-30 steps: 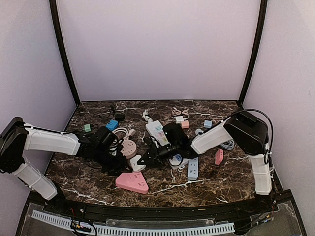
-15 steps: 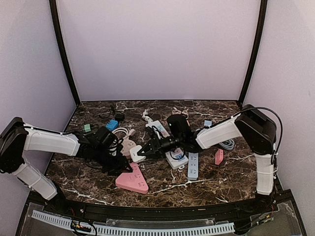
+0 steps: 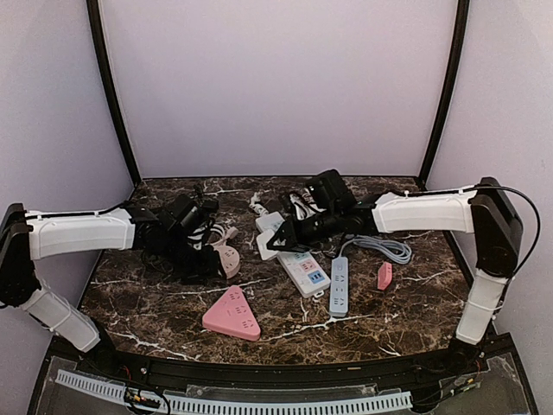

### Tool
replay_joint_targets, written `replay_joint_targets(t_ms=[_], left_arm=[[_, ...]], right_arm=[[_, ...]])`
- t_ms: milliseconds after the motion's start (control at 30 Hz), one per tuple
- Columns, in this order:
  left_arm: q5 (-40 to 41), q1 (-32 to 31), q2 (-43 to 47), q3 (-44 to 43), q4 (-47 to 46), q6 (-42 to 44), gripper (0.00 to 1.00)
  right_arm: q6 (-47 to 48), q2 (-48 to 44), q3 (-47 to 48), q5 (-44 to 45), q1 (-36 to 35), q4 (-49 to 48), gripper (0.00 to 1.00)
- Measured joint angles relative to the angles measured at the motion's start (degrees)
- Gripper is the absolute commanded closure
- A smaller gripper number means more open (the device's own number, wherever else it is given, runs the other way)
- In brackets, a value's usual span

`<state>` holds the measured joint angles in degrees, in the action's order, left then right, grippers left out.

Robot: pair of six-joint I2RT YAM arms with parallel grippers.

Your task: Pull the plug off the socket

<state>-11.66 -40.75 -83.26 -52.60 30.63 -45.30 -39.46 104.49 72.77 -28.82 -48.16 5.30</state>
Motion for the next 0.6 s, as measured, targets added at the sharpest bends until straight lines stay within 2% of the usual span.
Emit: replay_joint_targets(t_ms=[133, 300, 600], left_arm=[[1.4, 0.0, 0.1, -5.0, 1.6, 1.3, 0.45], [2.1, 0.1, -0.3, -10.1, 2.4, 2.8, 0.45], [0.8, 0.9, -7.3, -18.3, 2.2, 4.6, 0.45]], right_arm=[[3.6, -1.3, 0.4, 4.9, 3.4, 6.7, 1.0], [5.9, -2.1, 0.6, 6.4, 13.9, 10.2, 1.0], [4.4, -1.2, 3.6, 0.9, 34.1, 9.7, 1.0]])
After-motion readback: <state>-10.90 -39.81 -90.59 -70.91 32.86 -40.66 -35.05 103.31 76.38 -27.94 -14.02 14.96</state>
